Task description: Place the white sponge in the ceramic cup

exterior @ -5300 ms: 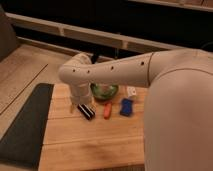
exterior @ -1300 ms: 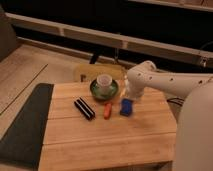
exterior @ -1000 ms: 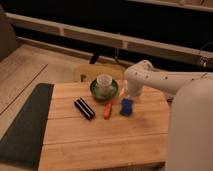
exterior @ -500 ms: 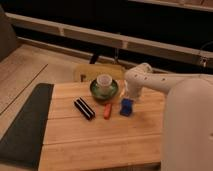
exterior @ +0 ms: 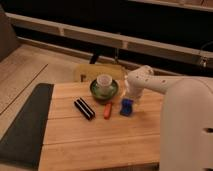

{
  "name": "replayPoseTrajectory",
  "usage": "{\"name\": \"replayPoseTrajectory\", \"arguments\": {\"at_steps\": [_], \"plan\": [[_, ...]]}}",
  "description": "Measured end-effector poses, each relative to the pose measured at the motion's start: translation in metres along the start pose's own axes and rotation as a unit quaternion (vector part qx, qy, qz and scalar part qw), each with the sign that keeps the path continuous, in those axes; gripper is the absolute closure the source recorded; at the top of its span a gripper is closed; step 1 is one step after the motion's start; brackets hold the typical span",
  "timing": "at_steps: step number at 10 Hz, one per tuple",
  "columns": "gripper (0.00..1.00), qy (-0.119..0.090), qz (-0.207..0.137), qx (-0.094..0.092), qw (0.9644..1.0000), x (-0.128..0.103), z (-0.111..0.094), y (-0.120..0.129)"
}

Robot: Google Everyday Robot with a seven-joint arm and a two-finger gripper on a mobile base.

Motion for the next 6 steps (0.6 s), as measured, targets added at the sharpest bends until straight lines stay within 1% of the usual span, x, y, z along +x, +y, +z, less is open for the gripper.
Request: {"name": "replayPoseTrajectory", "arguments": {"at_steps": [2, 4, 6], "plan": [[0.35, -0.004, 0.0, -0.013, 0.9999, -0.004, 0.007, 0.003], [0.35, -0.001, 0.004, -0.017, 0.9998, -0.004, 0.014, 0.005], [0.35, 0.008, 0.007, -0.017, 0.9998, -0.001, 0.023, 0.007]]}}
